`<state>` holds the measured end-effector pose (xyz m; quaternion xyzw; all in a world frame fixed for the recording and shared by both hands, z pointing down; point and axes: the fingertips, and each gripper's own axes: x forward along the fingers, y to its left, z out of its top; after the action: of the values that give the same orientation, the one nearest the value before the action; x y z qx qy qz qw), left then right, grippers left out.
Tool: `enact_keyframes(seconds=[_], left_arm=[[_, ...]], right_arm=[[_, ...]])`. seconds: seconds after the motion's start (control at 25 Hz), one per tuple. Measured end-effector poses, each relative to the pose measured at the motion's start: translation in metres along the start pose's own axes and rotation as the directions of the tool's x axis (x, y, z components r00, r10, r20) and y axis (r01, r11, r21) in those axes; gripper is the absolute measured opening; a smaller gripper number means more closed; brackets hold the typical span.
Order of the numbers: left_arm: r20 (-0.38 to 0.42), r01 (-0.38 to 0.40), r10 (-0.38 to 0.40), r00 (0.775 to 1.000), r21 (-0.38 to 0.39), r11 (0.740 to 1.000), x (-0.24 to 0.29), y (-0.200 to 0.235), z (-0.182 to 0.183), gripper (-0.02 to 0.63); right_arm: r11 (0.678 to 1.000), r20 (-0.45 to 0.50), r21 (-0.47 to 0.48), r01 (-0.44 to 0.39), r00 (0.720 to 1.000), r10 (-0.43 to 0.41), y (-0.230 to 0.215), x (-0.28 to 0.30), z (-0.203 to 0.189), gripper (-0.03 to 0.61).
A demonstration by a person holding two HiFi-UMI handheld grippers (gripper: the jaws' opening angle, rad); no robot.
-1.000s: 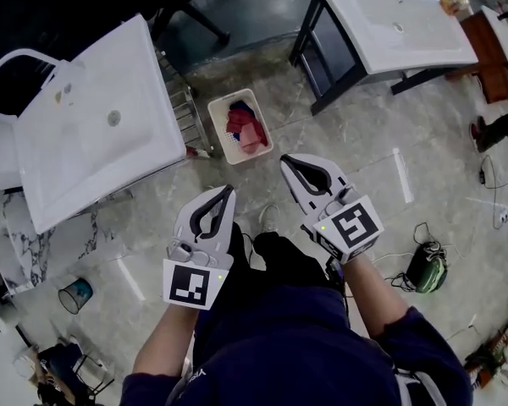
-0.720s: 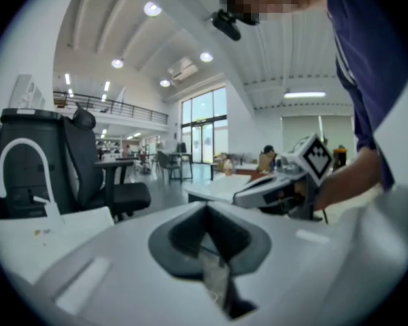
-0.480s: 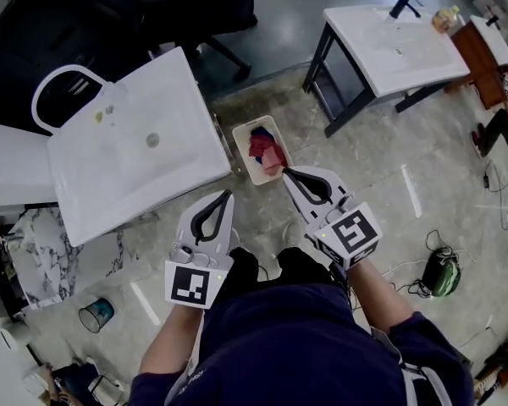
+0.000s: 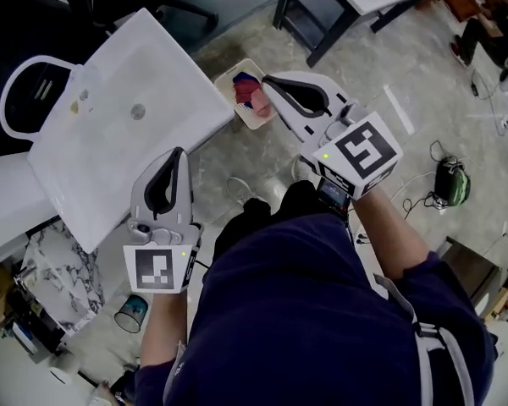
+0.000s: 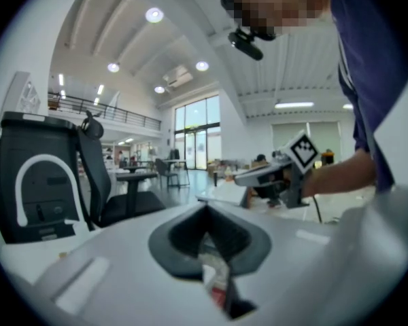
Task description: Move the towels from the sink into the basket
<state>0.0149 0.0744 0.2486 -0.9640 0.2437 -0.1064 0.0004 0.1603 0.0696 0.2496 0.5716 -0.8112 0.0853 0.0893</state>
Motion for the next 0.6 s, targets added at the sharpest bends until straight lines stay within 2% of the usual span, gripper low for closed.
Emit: enact_keyframes(seconds=[0.12,0.24,0.44,0.6], left_arm=[[0.01,0.004,-0.004,1.0,0.002,1.0,-0.015,0.015,-0.001,0.003],[0.025,-0.028,0.028,0.999,-0.008,1.0,-0.03,0.034,-0.006,0.003],[0.047,-0.069,0.069,0.997,-0.001,0.998,-0.035,0.058,0.007,0.003],[0.039,-0.157,0.158,0.987,-0.029,0.987,-0.04,0.083,0.004,0.003]], right_arm=[[1.0,0.004,0.0,0.012,1.0,-0.012,0.009,0.007,0.004,0.009],[1.0,0.011,-0.018,-0.011,1.0,0.011,0.024,0.02,0.014,0.009],[0.996,0.026,-0.038,-0.077,0.997,0.078,0.045,0.05,0.036,0.009],[0.985,0.03,-0.052,-0.164,0.986,0.165,0.061,0.079,0.048,0.009]])
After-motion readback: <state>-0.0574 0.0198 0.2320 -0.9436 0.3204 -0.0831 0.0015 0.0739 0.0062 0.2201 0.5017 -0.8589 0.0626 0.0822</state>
